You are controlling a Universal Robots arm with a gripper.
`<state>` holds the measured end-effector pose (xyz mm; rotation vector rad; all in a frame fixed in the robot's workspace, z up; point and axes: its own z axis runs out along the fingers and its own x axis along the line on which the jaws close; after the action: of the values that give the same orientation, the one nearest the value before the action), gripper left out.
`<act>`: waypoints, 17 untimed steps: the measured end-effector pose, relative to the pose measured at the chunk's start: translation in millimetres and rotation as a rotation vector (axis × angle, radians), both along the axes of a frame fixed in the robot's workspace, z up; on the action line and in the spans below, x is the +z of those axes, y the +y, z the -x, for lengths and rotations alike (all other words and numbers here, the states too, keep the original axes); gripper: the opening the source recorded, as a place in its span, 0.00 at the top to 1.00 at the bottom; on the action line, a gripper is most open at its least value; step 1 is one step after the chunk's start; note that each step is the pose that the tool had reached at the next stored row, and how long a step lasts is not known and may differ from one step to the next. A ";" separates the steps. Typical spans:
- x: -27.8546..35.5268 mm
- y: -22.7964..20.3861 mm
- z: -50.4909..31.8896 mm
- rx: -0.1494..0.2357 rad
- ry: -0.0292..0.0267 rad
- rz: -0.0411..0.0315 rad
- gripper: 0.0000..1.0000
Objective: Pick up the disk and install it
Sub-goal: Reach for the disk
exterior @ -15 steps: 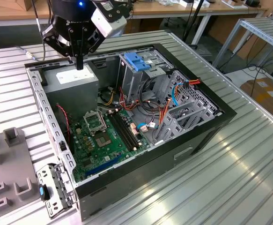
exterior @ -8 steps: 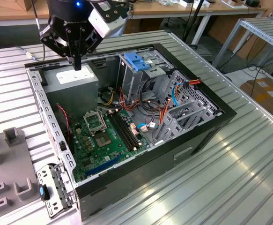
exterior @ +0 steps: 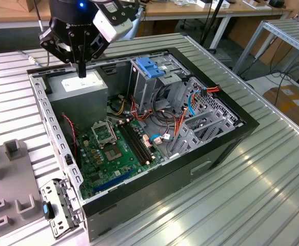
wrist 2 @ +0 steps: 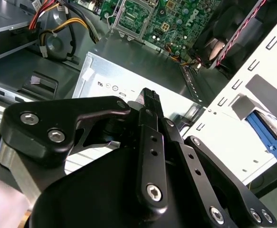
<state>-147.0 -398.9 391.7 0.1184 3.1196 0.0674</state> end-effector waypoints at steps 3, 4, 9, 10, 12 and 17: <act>-0.2 0.0 1.6 0.000 0.0016 0.0000 0.89; -0.2 0.0 2.0 0.000 0.0022 0.0001 0.89; -0.6 0.0 4.2 0.000 0.0052 0.0001 0.89; -0.7 0.0 4.6 0.000 0.0057 0.0000 0.89; -0.8 0.0 5.4 0.000 0.0068 0.0001 0.89; -1.1 0.0 7.8 0.000 0.0099 0.0001 0.89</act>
<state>-154.8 -398.9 390.5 0.1191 3.1294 0.0669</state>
